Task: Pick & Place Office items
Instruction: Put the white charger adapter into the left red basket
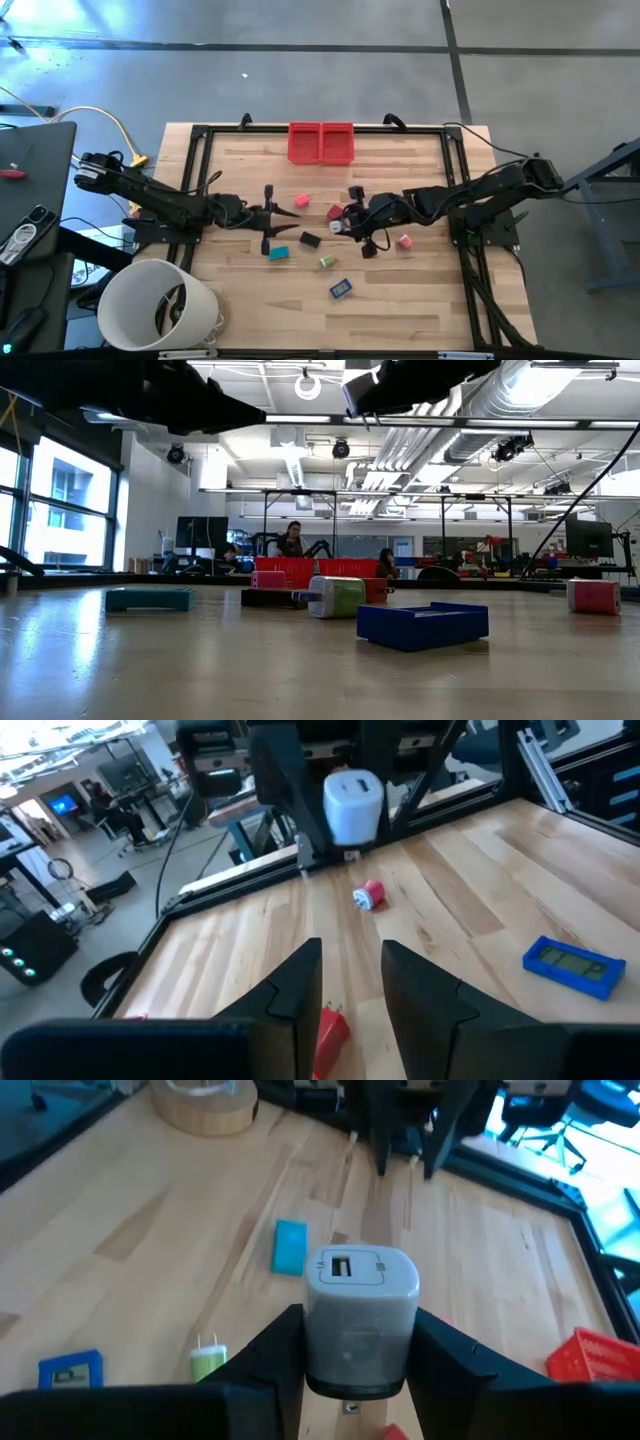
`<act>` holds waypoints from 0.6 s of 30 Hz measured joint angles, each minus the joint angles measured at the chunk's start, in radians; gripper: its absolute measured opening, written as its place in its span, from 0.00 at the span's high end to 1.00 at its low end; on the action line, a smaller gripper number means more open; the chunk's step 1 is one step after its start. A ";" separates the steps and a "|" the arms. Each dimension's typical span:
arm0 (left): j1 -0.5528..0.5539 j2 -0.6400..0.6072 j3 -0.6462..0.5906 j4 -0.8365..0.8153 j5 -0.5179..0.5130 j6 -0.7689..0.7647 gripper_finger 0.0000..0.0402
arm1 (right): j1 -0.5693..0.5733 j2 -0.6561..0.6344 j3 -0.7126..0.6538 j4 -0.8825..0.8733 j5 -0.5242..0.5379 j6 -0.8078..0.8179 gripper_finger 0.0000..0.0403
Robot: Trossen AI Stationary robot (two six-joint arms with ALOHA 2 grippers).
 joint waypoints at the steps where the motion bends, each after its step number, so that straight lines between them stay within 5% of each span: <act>1: 0.000 0.000 0.000 0.002 0.000 0.000 0.75 | 0.000 0.002 0.000 0.011 -0.002 -0.001 0.68; 18: 0.003 0.165 0.091 0.080 0.011 0.017 0.75 | 0.000 0.005 0.000 0.039 -0.005 -0.012 0.66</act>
